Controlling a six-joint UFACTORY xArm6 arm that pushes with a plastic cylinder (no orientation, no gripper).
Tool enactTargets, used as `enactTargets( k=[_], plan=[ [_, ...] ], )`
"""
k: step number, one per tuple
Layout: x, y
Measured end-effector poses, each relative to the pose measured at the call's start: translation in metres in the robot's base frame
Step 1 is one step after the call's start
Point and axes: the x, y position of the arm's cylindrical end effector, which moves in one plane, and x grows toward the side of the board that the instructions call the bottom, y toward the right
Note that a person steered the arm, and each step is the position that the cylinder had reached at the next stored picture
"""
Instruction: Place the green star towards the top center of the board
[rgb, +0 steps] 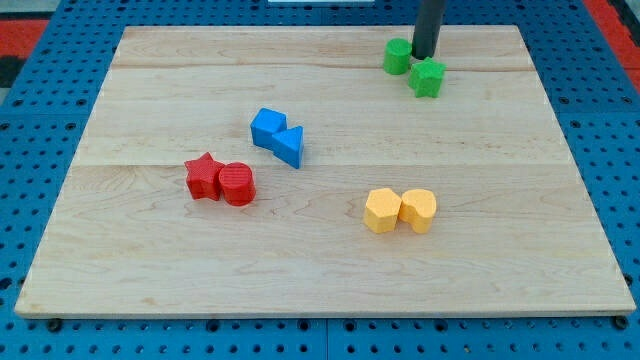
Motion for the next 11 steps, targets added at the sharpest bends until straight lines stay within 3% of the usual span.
enactTargets(
  k=[1, 2, 5, 7, 9, 10, 11],
  plan=[
    [0.002, 0.067],
    [0.031, 0.065],
    [0.065, -0.003],
    [0.114, -0.041],
    [0.079, -0.106],
    [0.057, -0.111],
    [0.064, -0.118]
  ],
)
